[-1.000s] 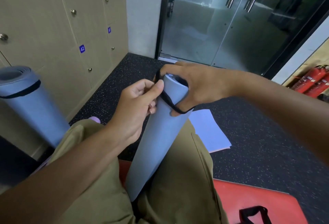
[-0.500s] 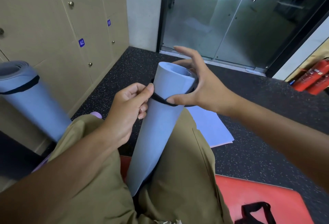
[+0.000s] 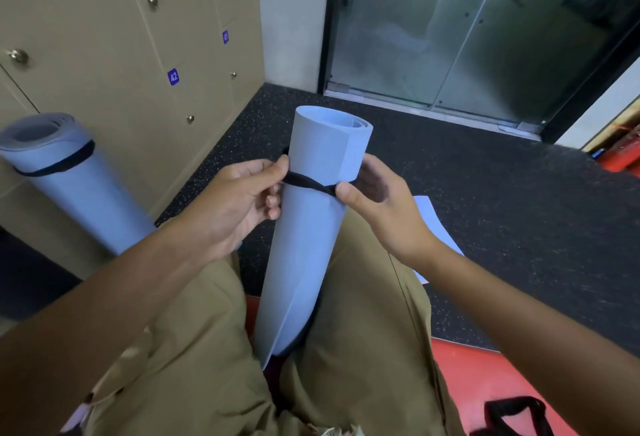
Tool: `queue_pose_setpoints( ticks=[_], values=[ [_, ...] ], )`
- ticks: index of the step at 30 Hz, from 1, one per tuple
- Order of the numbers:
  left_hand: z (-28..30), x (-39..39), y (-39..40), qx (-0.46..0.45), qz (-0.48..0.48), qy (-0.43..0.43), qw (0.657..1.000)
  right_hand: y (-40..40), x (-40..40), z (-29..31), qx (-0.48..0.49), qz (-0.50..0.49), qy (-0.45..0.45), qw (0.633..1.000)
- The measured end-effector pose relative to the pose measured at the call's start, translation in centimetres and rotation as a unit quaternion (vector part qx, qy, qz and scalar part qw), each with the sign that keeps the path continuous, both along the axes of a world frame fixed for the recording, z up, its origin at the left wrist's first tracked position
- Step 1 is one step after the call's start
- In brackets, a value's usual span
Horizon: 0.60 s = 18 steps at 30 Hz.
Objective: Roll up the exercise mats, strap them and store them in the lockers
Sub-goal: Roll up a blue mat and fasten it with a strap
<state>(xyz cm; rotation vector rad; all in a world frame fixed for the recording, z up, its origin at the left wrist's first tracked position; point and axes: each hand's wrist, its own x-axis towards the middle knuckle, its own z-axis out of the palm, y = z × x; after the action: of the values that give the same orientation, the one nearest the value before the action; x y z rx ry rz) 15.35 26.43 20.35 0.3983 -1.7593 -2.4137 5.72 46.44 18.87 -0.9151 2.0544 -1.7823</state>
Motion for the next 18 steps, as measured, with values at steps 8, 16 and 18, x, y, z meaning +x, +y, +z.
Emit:
queue_pose_setpoints(
  ticks=[8,16,18],
  values=[
    [-0.6,-0.2,-0.2,-0.2,0.069,0.114,0.971,-0.9,0.2,-0.9,0.082,0.013,0.033,0.996],
    [-2.6,-0.6,-0.2,-0.302,0.058,0.085,0.948,-1.1,0.1,-1.0,0.044,0.04,-0.019,0.998],
    [-2.5,-0.6,0.1,-0.31,0.057,0.075,0.946,-1.2,0.1,-0.9,0.044,0.054,-0.025,0.997]
  ],
)
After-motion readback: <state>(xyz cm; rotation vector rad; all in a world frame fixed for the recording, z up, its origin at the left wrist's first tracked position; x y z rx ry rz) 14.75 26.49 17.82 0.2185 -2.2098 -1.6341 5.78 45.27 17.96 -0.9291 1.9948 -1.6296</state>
